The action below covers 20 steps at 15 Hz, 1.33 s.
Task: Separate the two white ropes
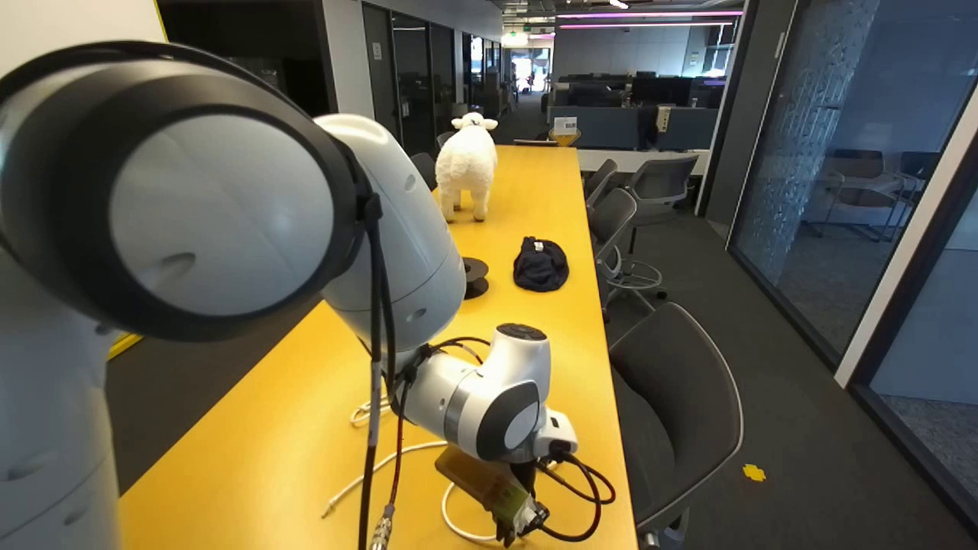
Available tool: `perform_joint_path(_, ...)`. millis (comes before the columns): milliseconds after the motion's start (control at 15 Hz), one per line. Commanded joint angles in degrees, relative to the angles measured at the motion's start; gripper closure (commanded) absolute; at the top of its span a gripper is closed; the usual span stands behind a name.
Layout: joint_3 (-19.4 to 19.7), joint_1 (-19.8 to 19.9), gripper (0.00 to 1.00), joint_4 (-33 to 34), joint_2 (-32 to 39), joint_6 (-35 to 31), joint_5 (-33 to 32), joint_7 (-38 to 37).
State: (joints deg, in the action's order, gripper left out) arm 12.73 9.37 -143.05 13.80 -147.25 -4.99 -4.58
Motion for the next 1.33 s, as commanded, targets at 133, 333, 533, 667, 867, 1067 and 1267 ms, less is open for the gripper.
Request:
perform_joint_path(133, -4.24, -2.81, 0.45, -0.89, -2.6, -0.59, 2.35, -1.2)
perform_joint_path(333, -5.95, -5.27, 0.22, 0.6, -1.45, -2.44, 1.61, -3.2)
perform_joint_path(533, -7.35, -6.8, 0.02, 2.8, 0.77, -4.07, 1.82, -3.49)
perform_joint_path(667, -7.84, -7.45, 0.0, 4.29, 2.33, -5.58, 1.88, -3.53)
perform_joint_path(867, -8.05, -8.15, 0.0, 6.18, 4.76, -8.75, 2.3, -4.03)
perform_joint_path(1067, -9.26, -7.46, 0.0, 6.97, 7.11, -12.52, 5.27, -3.26)
perform_joint_path(1267, -10.31, -6.91, 0.0, 7.6, 9.31, -14.88, 8.11, -2.64)
